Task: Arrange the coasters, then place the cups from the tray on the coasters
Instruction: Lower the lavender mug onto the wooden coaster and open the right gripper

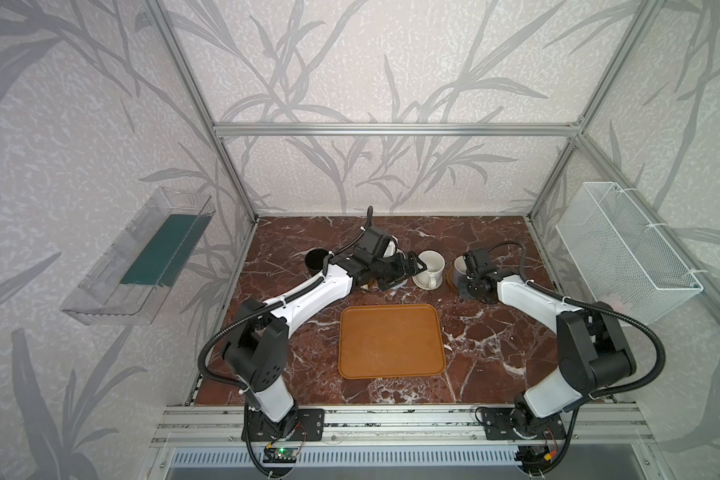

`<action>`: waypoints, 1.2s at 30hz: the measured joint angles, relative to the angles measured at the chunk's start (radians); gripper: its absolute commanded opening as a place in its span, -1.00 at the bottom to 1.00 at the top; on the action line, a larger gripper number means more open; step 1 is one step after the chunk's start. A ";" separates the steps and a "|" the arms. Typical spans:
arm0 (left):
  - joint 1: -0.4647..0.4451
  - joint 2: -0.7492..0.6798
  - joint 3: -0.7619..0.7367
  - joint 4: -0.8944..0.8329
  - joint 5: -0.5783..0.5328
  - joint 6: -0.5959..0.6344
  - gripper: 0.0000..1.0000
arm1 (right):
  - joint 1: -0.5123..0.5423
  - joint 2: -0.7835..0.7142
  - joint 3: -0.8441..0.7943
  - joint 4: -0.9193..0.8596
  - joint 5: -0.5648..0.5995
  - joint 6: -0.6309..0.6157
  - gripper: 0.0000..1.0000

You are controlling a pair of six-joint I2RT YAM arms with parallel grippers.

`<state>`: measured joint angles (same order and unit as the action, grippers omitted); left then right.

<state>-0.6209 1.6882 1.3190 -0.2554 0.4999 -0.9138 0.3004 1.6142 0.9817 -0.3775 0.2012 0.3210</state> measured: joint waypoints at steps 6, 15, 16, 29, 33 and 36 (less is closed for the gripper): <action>0.000 0.000 -0.008 0.006 0.001 -0.003 0.98 | 0.000 0.026 0.038 -0.031 0.001 -0.001 -0.70; 0.000 -0.017 -0.021 0.010 0.001 -0.004 0.98 | 0.000 0.043 0.055 -0.050 0.003 0.000 -0.59; 0.000 -0.019 -0.022 0.012 0.001 -0.004 0.98 | 0.000 0.043 0.055 -0.051 0.004 0.001 -0.55; 0.000 -0.024 -0.032 0.024 0.003 -0.004 0.98 | 0.000 0.062 0.071 -0.079 0.019 -0.001 -0.65; 0.000 -0.024 -0.034 0.024 0.003 -0.004 0.98 | 0.000 0.062 0.080 -0.085 0.023 -0.010 -0.63; 0.000 -0.024 -0.037 0.025 0.004 -0.004 0.99 | -0.001 0.069 0.098 -0.101 0.028 -0.019 -0.63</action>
<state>-0.6209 1.6638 1.2819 -0.2306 0.5037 -0.9180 0.2996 1.6829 1.0801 -0.4782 0.2295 0.3016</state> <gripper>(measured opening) 0.992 0.186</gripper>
